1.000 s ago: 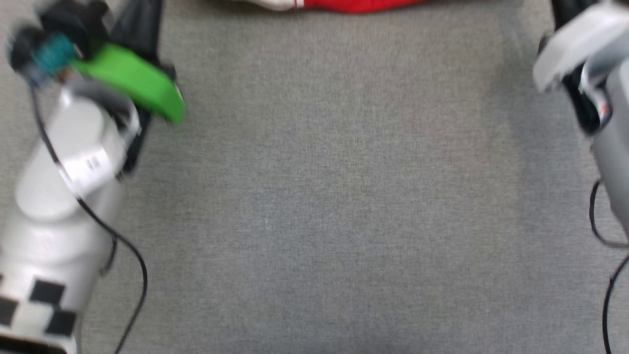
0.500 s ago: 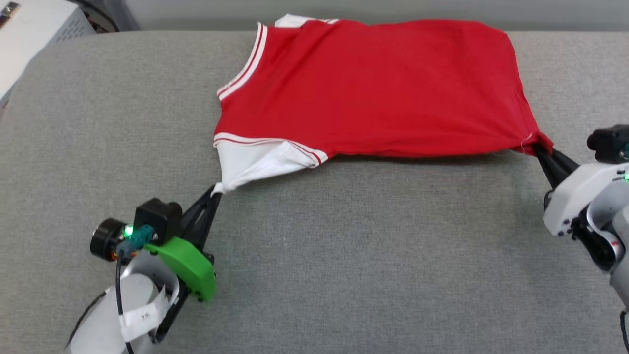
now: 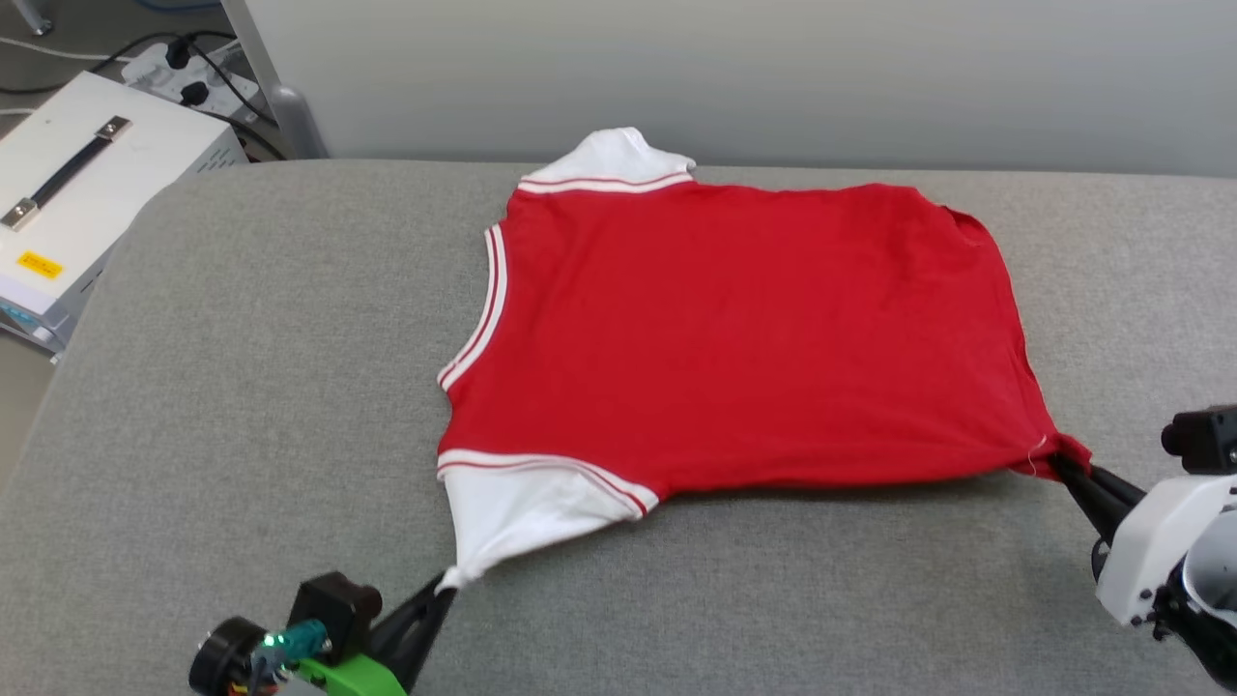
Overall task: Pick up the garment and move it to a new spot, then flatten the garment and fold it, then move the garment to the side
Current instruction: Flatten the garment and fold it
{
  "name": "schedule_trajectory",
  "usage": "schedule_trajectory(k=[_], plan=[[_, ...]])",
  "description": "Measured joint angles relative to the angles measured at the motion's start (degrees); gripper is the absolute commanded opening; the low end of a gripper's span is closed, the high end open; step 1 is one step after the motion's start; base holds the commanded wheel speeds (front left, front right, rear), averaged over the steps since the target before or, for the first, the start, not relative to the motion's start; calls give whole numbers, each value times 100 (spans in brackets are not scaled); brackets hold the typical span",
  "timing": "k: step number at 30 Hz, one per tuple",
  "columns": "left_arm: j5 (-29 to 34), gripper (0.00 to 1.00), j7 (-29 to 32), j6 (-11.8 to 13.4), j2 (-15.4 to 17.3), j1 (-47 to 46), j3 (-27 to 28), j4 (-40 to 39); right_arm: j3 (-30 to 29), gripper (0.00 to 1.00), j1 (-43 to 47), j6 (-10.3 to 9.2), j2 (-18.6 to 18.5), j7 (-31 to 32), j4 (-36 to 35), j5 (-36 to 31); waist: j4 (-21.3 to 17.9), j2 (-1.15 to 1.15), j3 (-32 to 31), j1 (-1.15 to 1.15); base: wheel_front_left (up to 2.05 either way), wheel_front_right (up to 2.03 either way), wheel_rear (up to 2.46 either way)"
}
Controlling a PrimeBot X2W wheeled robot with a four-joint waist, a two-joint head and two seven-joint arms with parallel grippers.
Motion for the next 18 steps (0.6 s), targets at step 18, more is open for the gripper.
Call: schedule_trajectory(k=[18], plan=[[-328, 0, 965, 218, 568, 1616, -662, -1744, -779, 0, 2400, 0, -476, 1823, -1160, 1178, 39, 0, -522, 0, 0, 0, 0]])
